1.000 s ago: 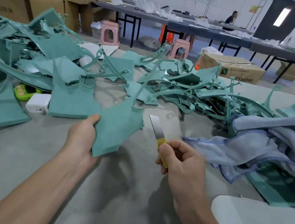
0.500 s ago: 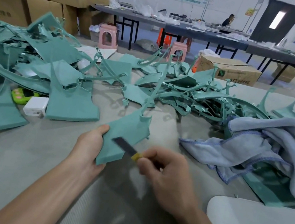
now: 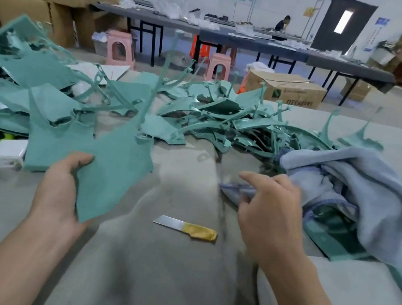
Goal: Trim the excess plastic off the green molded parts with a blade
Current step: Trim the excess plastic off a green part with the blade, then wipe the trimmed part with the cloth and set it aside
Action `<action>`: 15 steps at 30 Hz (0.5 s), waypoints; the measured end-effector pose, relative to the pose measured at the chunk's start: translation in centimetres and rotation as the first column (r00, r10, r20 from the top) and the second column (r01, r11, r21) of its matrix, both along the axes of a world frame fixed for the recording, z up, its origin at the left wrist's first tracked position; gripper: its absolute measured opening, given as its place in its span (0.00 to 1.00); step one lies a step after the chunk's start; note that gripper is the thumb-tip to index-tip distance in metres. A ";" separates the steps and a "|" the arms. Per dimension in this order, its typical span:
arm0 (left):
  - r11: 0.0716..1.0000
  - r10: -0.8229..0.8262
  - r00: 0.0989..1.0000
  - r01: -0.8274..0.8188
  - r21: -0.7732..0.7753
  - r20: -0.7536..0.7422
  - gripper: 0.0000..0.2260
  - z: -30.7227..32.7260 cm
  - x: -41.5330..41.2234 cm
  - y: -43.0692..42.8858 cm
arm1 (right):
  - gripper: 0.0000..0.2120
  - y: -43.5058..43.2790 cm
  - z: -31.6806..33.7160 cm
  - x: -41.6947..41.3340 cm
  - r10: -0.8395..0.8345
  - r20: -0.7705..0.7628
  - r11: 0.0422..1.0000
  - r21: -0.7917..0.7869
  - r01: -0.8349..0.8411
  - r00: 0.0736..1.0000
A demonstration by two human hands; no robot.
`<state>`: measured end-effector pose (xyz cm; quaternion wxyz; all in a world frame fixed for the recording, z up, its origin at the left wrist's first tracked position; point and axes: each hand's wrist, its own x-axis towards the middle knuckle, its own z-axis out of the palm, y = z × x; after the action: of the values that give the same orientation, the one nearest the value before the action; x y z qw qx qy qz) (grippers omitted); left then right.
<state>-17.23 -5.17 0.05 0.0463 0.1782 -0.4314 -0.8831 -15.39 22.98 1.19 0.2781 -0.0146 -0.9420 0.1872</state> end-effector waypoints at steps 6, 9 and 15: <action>0.997 -0.043 0.997 0.047 -0.064 0.066 0.13 -0.4 -0.5 1.1 | 0.19 2.4 -1.3 -1.0 -0.164 0.496 0.986 0.076 0.146 0.852; 0.991 0.035 0.998 -0.029 -0.129 0.044 0.12 -0.7 -0.7 1.6 | 0.09 2.2 -0.7 -1.7 -0.228 0.494 0.972 0.073 0.221 0.839; 0.966 0.133 0.989 -0.143 -0.216 -0.057 0.05 -0.7 -0.8 2.4 | 0.01 -1.0 0.9 1.7 0.004 -0.394 0.979 -0.185 -0.084 0.919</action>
<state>-17.99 -2.81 -0.69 0.1361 0.1830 -0.5120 -0.8281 -13.71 22.00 2.11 0.4536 0.0168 -0.8442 0.2852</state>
